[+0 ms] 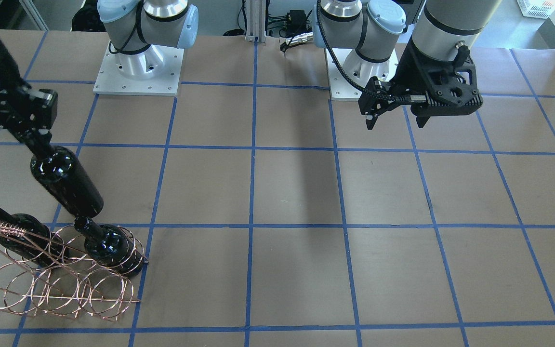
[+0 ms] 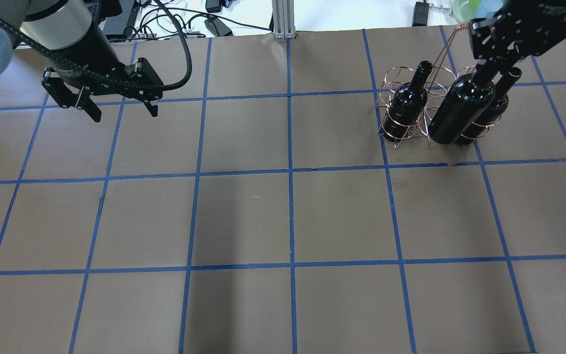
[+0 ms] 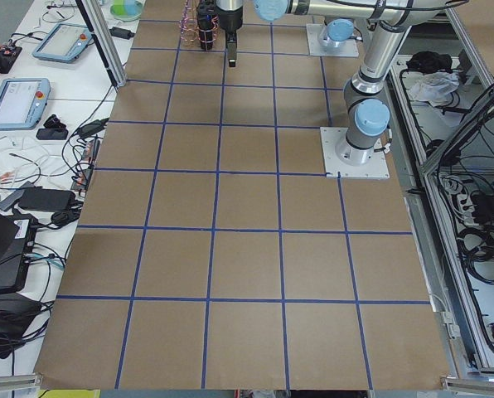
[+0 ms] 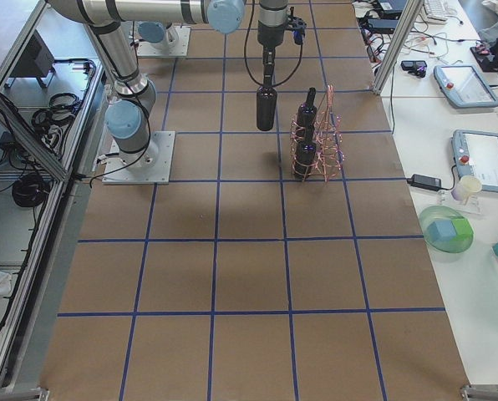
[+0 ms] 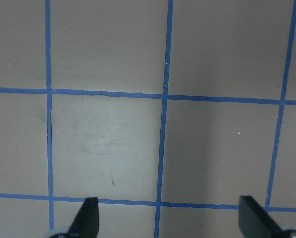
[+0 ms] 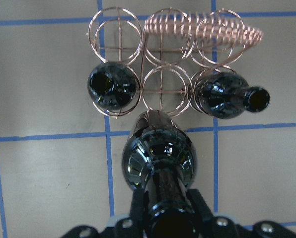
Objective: Place wine into wine basket
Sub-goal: 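Grasp the bottle neck with the right gripper and lift it over the basket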
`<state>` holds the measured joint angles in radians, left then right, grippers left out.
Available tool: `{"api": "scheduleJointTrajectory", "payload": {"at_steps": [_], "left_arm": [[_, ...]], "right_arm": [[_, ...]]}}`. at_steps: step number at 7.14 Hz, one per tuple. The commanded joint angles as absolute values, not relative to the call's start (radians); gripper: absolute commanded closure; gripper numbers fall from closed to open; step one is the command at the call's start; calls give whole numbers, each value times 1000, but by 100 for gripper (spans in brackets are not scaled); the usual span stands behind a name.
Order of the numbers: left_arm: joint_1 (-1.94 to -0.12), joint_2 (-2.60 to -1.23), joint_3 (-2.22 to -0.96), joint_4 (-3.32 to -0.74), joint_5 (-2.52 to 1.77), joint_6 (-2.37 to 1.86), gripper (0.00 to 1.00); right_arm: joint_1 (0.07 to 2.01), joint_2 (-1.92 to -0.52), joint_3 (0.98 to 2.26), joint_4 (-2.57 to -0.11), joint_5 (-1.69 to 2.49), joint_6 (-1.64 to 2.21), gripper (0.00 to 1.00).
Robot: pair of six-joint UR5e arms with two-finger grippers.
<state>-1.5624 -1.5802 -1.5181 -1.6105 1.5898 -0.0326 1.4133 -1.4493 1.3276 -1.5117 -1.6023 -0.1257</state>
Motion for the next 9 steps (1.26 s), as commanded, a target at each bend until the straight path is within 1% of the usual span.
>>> {"api": "scheduleJointTrajectory", "payload": {"at_steps": [1,3,8,9], "left_arm": [[-1562,-1580,-1520,-1601,1591,37,0],[-1562,-1580,-1523,-1605,1591,25,0],[-1562,-1580,-1523,-1606,1592,28,0],[-1560,-1582,-1523,-1606,1592,34,0]], "right_arm": [[1410,-1362,1206,-1496,-1573,-133,100],[1405,-1330,1207,-1554,-1571,-140,100],[1376,-1330,1241,-1554,-1572,-153,100],[1376,-1331,1265,-1568,-1574,-153,100]]}}
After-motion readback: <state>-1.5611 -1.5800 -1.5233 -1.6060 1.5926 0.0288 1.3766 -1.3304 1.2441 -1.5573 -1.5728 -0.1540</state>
